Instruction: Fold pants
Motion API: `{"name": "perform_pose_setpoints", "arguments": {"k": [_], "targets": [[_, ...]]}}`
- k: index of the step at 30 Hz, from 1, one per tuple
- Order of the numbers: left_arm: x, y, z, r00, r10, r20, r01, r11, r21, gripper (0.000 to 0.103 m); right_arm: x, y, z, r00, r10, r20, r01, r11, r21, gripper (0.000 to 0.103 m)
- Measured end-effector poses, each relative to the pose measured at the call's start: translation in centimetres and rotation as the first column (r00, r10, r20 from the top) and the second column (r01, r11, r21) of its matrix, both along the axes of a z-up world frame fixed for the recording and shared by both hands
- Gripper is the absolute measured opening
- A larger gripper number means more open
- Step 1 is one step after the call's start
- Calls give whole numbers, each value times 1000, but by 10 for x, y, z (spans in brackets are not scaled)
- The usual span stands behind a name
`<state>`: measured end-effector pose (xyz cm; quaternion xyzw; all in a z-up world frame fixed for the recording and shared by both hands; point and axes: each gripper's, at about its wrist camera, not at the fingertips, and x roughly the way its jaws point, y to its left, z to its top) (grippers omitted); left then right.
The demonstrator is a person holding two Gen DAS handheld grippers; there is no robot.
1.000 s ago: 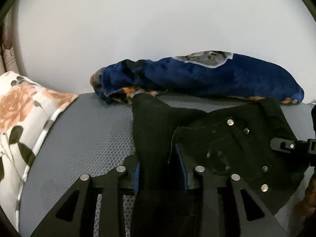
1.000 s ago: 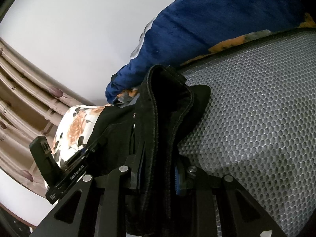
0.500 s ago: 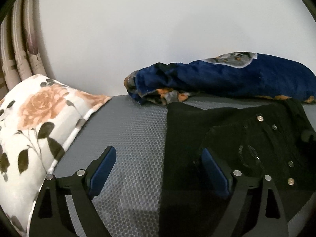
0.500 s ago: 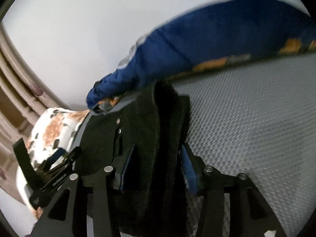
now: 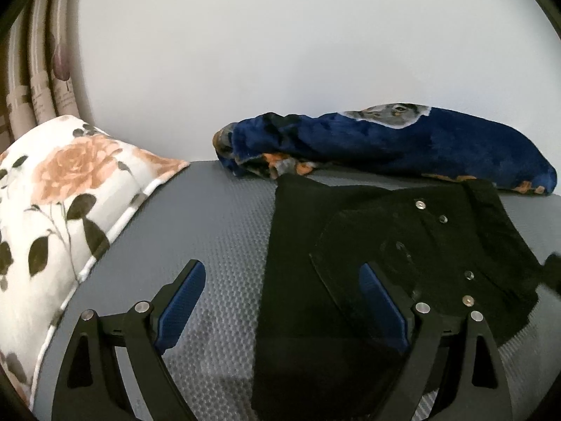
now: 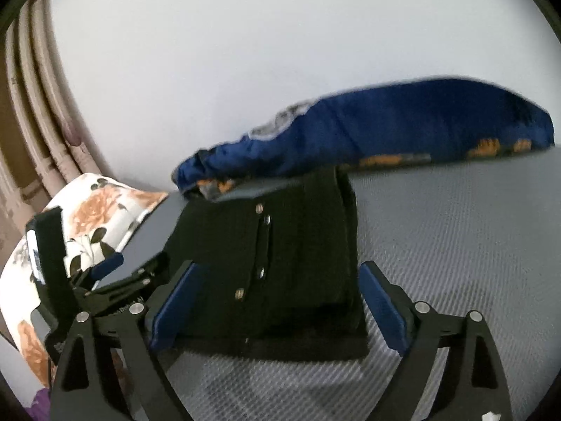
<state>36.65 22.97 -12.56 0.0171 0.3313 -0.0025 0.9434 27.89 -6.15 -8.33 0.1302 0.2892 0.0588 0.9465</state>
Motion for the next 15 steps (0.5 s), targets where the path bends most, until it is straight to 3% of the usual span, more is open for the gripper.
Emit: {"name": "perform_pose_setpoints", "arguments": {"k": [10, 15], "targets": [[-17, -5, -6, 1000, -30, 7, 30, 999, -19, 90, -15, 28, -11, 1000, -4, 4, 4, 999, -53, 94], [-26, -1, -2, 997, 44, 64, -45, 999, 17, 91, -17, 40, -13, 1000, 21, 9, -20, 996, -84, 94]]}}
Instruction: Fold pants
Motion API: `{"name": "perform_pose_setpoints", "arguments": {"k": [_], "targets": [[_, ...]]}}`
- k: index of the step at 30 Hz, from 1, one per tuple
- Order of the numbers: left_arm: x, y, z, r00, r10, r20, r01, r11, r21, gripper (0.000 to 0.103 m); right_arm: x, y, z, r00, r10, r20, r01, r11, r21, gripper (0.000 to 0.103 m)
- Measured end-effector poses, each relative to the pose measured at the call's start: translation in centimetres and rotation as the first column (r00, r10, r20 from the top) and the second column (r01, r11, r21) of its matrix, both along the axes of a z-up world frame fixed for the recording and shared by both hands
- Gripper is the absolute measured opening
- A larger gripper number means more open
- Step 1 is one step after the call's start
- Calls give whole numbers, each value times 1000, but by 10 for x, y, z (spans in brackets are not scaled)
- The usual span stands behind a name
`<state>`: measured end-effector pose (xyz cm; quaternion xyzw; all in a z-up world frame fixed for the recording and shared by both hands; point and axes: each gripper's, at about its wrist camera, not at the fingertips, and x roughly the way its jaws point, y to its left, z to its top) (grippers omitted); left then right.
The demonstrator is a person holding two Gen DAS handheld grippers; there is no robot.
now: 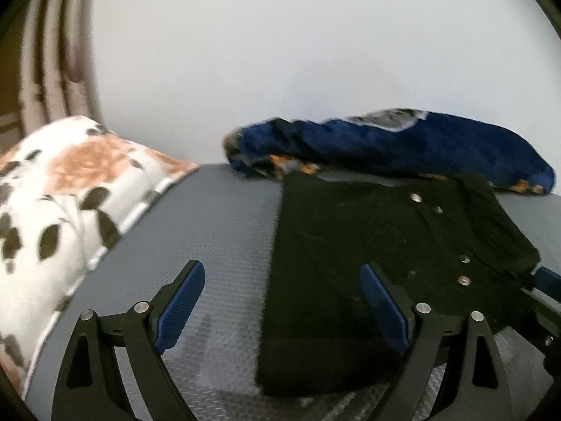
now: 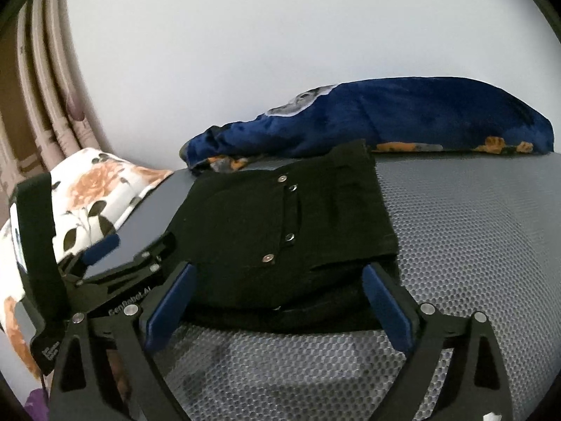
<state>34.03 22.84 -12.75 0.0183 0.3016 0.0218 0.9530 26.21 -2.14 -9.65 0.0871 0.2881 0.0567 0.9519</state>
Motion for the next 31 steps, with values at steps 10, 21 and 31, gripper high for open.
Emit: {"name": "perform_pose_setpoints", "arguments": {"k": [10, 21, 31], "targets": [[-2, 2, 2, 999, -48, -1, 48, 998, -31, 99, 4, -1, -4, 1000, -3, -14, 4, 1000, 8, 95], [3, 18, 19, 994, -110, -16, 106, 981, -160, 103, 2, 0, 3, 1000, -6, -14, 6, 1000, 6, 95], [-26, 100, 37, 993, 120, 22, -116, 984, -133, 103, 7, 75, 35, 986, 161, 34, -161, 987, -7, 98]]}}
